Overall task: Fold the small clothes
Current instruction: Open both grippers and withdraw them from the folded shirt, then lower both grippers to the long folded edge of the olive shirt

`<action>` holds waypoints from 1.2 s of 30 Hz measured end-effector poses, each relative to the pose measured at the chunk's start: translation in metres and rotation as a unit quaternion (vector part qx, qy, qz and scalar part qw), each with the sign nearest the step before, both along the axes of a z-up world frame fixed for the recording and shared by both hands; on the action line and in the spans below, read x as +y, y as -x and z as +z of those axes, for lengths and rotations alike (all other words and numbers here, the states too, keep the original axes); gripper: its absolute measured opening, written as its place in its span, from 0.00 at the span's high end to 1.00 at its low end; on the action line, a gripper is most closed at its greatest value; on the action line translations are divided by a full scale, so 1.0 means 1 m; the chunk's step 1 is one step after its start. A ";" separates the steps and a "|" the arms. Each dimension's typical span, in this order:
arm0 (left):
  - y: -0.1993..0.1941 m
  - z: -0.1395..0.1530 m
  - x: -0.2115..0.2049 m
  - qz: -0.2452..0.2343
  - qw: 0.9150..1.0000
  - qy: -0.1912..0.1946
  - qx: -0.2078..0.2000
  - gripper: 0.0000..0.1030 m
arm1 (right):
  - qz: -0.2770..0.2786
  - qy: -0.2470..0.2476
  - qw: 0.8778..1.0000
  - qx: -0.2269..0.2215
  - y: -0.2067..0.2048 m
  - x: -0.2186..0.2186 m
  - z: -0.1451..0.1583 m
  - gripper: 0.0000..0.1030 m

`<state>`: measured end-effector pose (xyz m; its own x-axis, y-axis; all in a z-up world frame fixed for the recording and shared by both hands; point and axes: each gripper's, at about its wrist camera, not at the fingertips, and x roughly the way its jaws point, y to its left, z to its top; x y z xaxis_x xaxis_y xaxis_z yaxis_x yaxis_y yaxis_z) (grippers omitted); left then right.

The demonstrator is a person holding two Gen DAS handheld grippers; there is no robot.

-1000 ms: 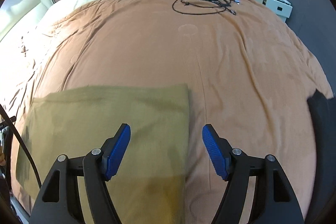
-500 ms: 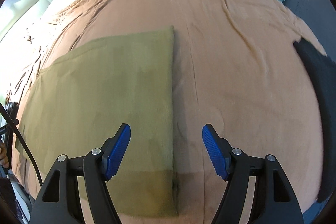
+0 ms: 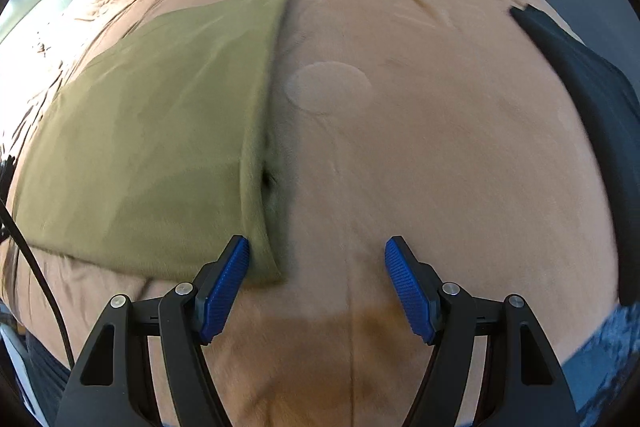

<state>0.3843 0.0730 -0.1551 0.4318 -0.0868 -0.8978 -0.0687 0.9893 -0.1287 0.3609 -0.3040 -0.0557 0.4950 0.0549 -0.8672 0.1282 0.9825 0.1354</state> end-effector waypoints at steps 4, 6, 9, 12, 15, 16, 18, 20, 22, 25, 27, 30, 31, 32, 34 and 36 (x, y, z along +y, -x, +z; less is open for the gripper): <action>0.016 0.010 0.012 0.016 1.000 0.017 -0.008 0.64 | -0.016 -0.050 0.998 -0.020 0.021 -0.004 0.012 0.37; 0.021 0.016 0.016 0.018 0.999 0.040 -0.017 0.63 | -0.017 -0.081 0.996 -0.035 0.032 -0.006 0.017 0.37; 0.026 0.022 0.021 0.028 0.996 0.080 -0.024 0.58 | -0.019 -0.129 0.990 -0.053 0.044 -0.011 0.020 0.37; 0.029 0.024 0.023 0.027 0.992 0.122 -0.031 0.57 | -0.023 -0.185 0.980 -0.063 0.053 -0.017 0.016 0.37; 0.029 0.019 0.024 0.033 0.983 0.177 -0.028 0.57 | -0.022 -0.246 0.967 -0.064 0.059 -0.022 0.008 0.37; 0.029 0.018 0.024 0.034 0.981 0.188 -0.027 0.57 | -0.022 -0.261 0.963 -0.063 0.058 -0.028 0.002 0.37; 0.026 0.012 0.024 0.039 0.977 0.207 -0.023 0.57 | -0.027 -0.287 0.956 -0.059 0.057 -0.033 -0.007 0.37; 0.026 0.007 0.022 0.040 0.976 0.212 -0.015 0.57 | -0.035 -0.309 0.949 -0.056 0.056 -0.040 -0.017 0.37; 0.023 0.000 0.019 0.042 0.976 0.213 -0.004 0.57 | -0.045 -0.325 0.943 -0.055 0.054 -0.049 -0.026 0.37; 0.019 -0.008 0.016 0.046 0.976 0.214 0.005 0.57 | -0.058 -0.346 0.935 -0.059 0.052 -0.060 -0.035 0.38; 0.016 -0.010 0.015 0.041 0.976 0.213 0.001 0.57 | -0.067 -0.351 0.932 -0.064 0.049 -0.066 -0.041 0.41; 0.011 -0.014 0.020 0.049 0.973 0.226 -0.006 0.57 | -0.078 -0.364 0.925 -0.070 0.047 -0.069 -0.049 0.42; 0.009 -0.016 0.022 0.055 0.970 0.236 -0.009 0.57 | -0.079 -0.365 0.925 -0.073 0.049 -0.067 -0.051 0.43; 0.008 -0.017 0.024 0.059 0.968 0.243 -0.012 0.57 | -0.080 -0.366 0.924 -0.076 0.048 -0.065 -0.053 0.43; 0.005 -0.019 0.027 0.063 0.964 0.258 -0.019 0.57 | -0.082 -0.370 0.922 -0.082 0.046 -0.060 -0.057 0.43; 0.002 -0.019 0.028 0.062 0.961 0.267 -0.026 0.57 | -0.079 -0.371 0.921 -0.091 0.040 -0.052 -0.058 0.43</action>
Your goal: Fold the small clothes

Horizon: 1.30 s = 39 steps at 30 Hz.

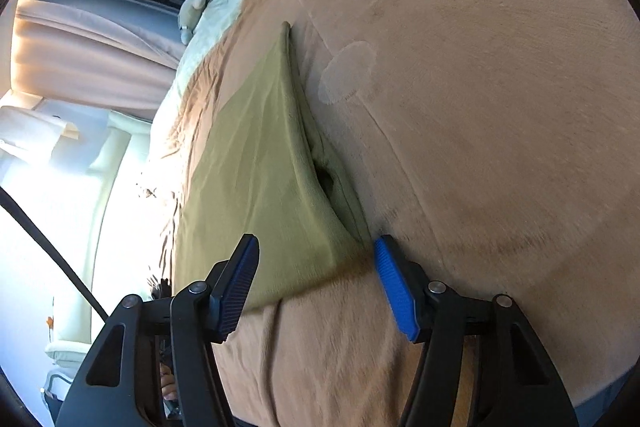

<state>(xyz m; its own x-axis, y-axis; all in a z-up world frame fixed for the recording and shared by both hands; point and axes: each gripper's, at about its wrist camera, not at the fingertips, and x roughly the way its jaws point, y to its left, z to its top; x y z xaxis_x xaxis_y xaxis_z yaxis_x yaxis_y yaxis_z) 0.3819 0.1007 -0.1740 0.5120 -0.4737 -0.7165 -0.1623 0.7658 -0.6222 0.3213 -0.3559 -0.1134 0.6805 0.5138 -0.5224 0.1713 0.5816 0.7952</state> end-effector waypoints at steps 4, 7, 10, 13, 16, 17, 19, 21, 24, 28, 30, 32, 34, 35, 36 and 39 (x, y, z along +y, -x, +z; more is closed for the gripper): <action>-0.006 0.002 -0.002 -0.008 1.000 0.015 -0.016 0.57 | 0.008 -0.001 1.000 -0.024 -0.007 0.006 -0.005 0.43; -0.013 0.003 -0.006 -0.018 0.999 0.017 -0.020 0.57 | 0.014 -0.009 0.999 -0.038 -0.014 0.009 -0.010 0.43; -0.018 0.002 -0.010 -0.022 1.000 0.008 -0.016 0.57 | 0.014 -0.017 0.999 -0.045 -0.015 0.006 -0.020 0.47; -0.019 0.003 -0.017 -0.031 0.999 -0.036 -0.013 0.63 | 0.012 -0.006 0.999 -0.035 -0.020 0.006 -0.027 0.63; -0.020 0.003 -0.017 -0.028 0.998 -0.058 -0.004 0.87 | 0.007 -0.003 1.000 -0.025 -0.022 0.006 -0.028 0.90; -0.020 0.003 -0.016 -0.027 0.998 -0.053 -0.003 0.88 | 0.005 0.000 1.000 -0.022 -0.022 0.007 -0.027 0.94; -0.017 0.010 -0.014 -0.027 0.998 -0.061 -0.012 0.90 | 0.002 0.005 1.000 -0.010 -0.019 0.008 -0.021 0.97; -0.016 0.020 -0.015 -0.033 0.996 -0.075 -0.021 0.90 | 0.000 0.013 1.000 -0.008 -0.015 0.012 -0.006 0.98; -0.014 0.033 -0.013 -0.036 0.996 -0.077 -0.023 0.91 | 0.002 0.027 0.999 -0.025 -0.009 0.018 0.017 0.98; -0.007 0.053 -0.008 -0.034 0.996 -0.080 -0.034 0.92 | 0.008 0.033 0.999 -0.029 0.003 0.023 0.027 0.98; 0.000 0.056 -0.002 -0.032 0.996 -0.072 -0.035 0.92 | 0.014 0.036 0.999 -0.025 0.009 0.025 0.028 0.98; 0.012 0.058 0.003 -0.034 0.996 -0.070 -0.034 0.92 | 0.020 0.036 0.999 -0.027 0.017 0.025 0.030 0.98; 0.025 0.057 0.005 -0.038 0.996 -0.068 -0.032 0.92 | 0.025 0.037 0.999 -0.027 0.024 0.025 0.030 0.98; 0.033 0.055 0.007 -0.038 0.997 -0.064 -0.030 0.92 | 0.029 0.038 0.998 -0.027 0.030 0.026 0.029 0.98; 0.038 0.055 0.009 -0.037 0.997 -0.061 -0.027 0.92 | 0.032 0.041 0.998 -0.026 0.033 0.024 0.031 0.98; 0.056 0.050 0.012 -0.034 0.997 -0.059 -0.023 0.92 | 0.043 0.055 0.997 -0.022 0.043 0.025 0.031 0.98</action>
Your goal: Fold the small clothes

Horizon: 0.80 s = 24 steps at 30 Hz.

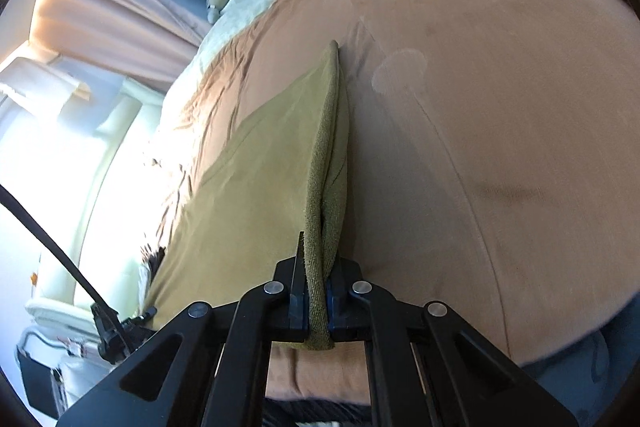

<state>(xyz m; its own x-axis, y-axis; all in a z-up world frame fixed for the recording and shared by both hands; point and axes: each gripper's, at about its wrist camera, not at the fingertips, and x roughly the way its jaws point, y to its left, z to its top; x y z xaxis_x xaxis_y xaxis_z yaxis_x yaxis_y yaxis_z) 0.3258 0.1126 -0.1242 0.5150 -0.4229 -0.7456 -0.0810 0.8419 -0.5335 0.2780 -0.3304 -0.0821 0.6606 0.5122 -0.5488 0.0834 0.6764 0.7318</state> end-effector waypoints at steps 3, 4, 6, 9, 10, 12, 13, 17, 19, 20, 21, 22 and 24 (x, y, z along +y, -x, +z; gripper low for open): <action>0.016 -0.004 0.002 0.005 1.000 0.000 0.006 0.92 | 0.009 0.006 1.000 0.001 0.011 0.000 0.001 0.98; 0.019 -0.004 0.002 0.005 1.000 0.004 0.004 0.92 | 0.010 0.010 1.000 0.002 0.014 -0.001 0.000 0.98; 0.025 -0.006 0.001 0.002 1.000 0.004 -0.001 0.92 | 0.012 0.028 1.000 0.002 0.017 0.000 0.003 0.98; 0.025 -0.011 0.001 0.003 1.000 0.007 -0.002 0.91 | 0.010 0.063 0.998 0.016 0.018 0.004 0.008 0.96; 0.024 -0.014 0.001 0.008 1.000 0.010 0.000 0.90 | 0.006 0.074 0.997 0.027 0.018 0.005 0.010 0.94; 0.023 -0.019 0.000 0.011 1.000 0.015 0.003 0.90 | -0.003 0.093 0.995 0.033 0.019 0.005 0.016 0.92; 0.024 -0.021 0.000 0.011 1.000 0.019 0.002 0.90 | -0.007 0.108 0.994 0.032 0.020 0.004 0.021 0.84; 0.029 -0.032 0.007 0.016 0.998 0.055 0.000 0.67 | -0.029 0.150 0.988 0.012 0.033 0.007 0.047 0.38; 0.032 -0.036 0.012 0.022 0.997 0.071 -0.005 0.62 | -0.028 0.162 0.986 0.001 0.034 0.012 0.060 0.38; 0.034 -0.038 0.013 0.022 0.997 0.078 -0.004 0.62 | -0.019 0.166 0.986 -0.007 0.034 0.018 0.067 0.38; 0.035 -0.040 0.014 0.023 0.996 0.088 -0.003 0.62 | -0.013 0.173 0.985 -0.012 0.034 0.025 0.073 0.38; 0.038 -0.043 0.016 0.025 0.995 0.101 -0.003 0.62 | -0.007 0.183 0.983 -0.018 0.033 0.033 0.078 0.38; 0.042 -0.046 0.015 0.023 0.993 0.113 -0.006 0.62 | 0.008 0.200 0.979 -0.027 0.029 0.053 0.086 0.38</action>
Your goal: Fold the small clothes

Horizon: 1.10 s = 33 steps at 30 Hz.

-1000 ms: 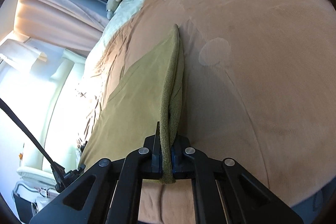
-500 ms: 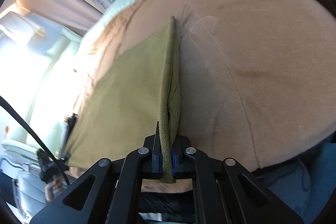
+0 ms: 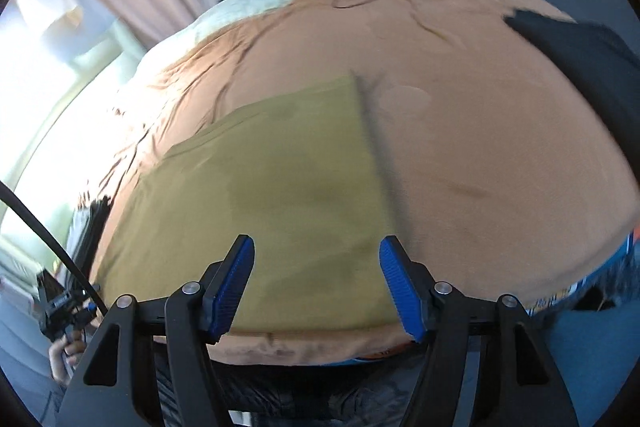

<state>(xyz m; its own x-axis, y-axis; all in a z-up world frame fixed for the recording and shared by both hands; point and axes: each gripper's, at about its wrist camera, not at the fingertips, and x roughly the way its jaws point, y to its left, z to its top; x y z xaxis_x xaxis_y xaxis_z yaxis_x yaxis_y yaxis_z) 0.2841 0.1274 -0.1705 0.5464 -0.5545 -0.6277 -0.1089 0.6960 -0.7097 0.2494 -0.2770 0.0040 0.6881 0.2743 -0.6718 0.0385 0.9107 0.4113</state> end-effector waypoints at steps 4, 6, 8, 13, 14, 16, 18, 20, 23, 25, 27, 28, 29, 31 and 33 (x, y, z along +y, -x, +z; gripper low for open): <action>0.006 -0.003 -0.003 -0.001 1.000 0.013 -0.012 0.62 | 0.029 0.019 0.999 -0.004 -0.003 0.030 0.000 0.38; 0.007 -0.005 -0.005 0.000 1.000 0.017 -0.018 0.62 | 0.045 0.027 0.999 -0.004 -0.008 0.051 0.000 0.41; 0.005 -0.006 -0.007 -0.001 1.000 0.012 -0.025 0.62 | 0.062 0.041 0.997 -0.001 -0.012 0.067 -0.002 0.44; 0.000 -0.009 -0.007 0.003 1.000 0.008 -0.025 0.81 | 0.101 0.059 0.993 0.012 -0.024 0.110 -0.010 0.59; -0.002 -0.010 -0.007 0.003 1.000 0.009 -0.024 0.88 | 0.106 0.064 0.992 0.014 -0.025 0.119 -0.011 0.60; -0.003 -0.011 -0.005 0.002 1.000 0.016 -0.025 0.93 | 0.115 0.072 0.991 0.019 -0.033 0.133 -0.012 0.66; -0.003 -0.012 -0.002 0.003 0.999 0.026 -0.027 0.95 | 0.127 0.076 0.989 0.028 -0.044 0.146 -0.018 0.70; -0.004 -0.011 0.000 0.003 0.999 0.035 -0.029 0.95 | 0.139 0.082 0.986 0.037 -0.051 0.162 -0.025 0.75; -0.003 -0.009 0.002 0.000 0.999 0.040 -0.033 0.96 | 0.158 0.096 0.982 0.044 -0.057 0.176 -0.033 0.79; -0.003 -0.006 0.001 -0.003 0.999 0.041 -0.035 0.96 | 0.166 0.102 0.980 0.052 -0.057 0.184 -0.041 0.82; -0.003 -0.003 0.001 -0.005 0.998 0.042 -0.038 0.96 | 0.170 0.104 0.977 0.070 -0.059 0.188 -0.052 0.83; -0.003 -0.002 0.001 -0.005 0.998 0.044 -0.039 0.96 | 0.169 0.104 0.977 0.082 -0.059 0.189 -0.059 0.84; -0.002 -0.001 0.001 -0.005 0.998 0.046 -0.040 0.96 | 0.168 0.106 0.976 0.084 -0.058 0.189 -0.061 0.84; -0.002 0.000 0.002 -0.004 0.998 0.049 -0.040 0.96 | 0.171 0.112 0.975 0.085 -0.056 0.187 -0.058 0.84; -0.002 0.000 0.002 0.000 0.998 0.051 -0.040 0.96 | 0.173 0.106 0.975 0.094 -0.059 0.182 -0.053 0.85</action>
<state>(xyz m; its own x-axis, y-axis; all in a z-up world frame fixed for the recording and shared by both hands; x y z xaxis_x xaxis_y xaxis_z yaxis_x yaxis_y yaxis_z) 0.2857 0.1290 -0.1706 0.5917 -0.6141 -0.5223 -0.0487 0.6194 -0.7835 0.3081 -0.0949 -0.0488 0.4377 0.3084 -0.8446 -0.2292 0.9466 0.2269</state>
